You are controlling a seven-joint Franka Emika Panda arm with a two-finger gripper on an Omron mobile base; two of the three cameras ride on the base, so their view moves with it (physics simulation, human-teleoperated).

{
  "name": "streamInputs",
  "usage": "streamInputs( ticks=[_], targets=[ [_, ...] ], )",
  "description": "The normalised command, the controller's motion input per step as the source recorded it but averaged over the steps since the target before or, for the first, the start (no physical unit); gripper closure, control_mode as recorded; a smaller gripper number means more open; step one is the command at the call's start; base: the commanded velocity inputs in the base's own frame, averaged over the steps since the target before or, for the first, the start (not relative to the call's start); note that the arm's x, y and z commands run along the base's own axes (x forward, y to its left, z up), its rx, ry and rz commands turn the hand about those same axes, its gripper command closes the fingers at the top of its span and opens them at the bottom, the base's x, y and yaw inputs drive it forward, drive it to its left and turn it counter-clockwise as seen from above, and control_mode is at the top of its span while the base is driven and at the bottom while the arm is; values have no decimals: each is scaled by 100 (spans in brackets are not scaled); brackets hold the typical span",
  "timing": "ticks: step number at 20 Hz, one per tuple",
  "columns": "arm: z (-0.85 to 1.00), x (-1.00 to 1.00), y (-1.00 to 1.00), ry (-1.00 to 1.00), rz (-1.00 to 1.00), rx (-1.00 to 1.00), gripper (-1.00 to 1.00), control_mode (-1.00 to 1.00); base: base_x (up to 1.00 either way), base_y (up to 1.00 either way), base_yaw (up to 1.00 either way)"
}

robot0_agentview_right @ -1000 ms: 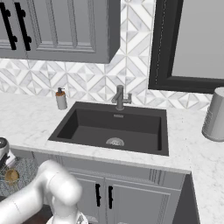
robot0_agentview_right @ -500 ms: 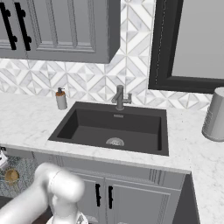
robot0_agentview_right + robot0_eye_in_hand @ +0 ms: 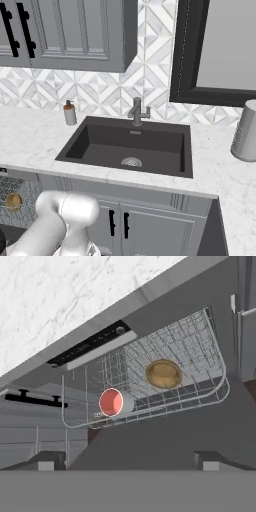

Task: Pick up the cup and bowl from the counter, place them in the dishwasher, and close the dishwasher door.

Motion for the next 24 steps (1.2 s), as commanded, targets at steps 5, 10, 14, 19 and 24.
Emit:
streamInputs(
  ticks=[5, 10, 14, 19, 24],
  targets=[
    [33, -60, -30, -5, 0, 0, -100, -100, 0, 0, 0],
    [0, -77, -34, -12, 0, 0, -100, -100, 0, 0, 0],
    [11, -83, -10, -19, 0, 0, -100, -100, 0, 0, 0],
    [3, -75, -2, -23, 0, 0, -100, -100, 0, 0, 0],
    [-3, -45, 0, -15, 0, 0, -100, -100, 0, 0, 0]
  ],
)
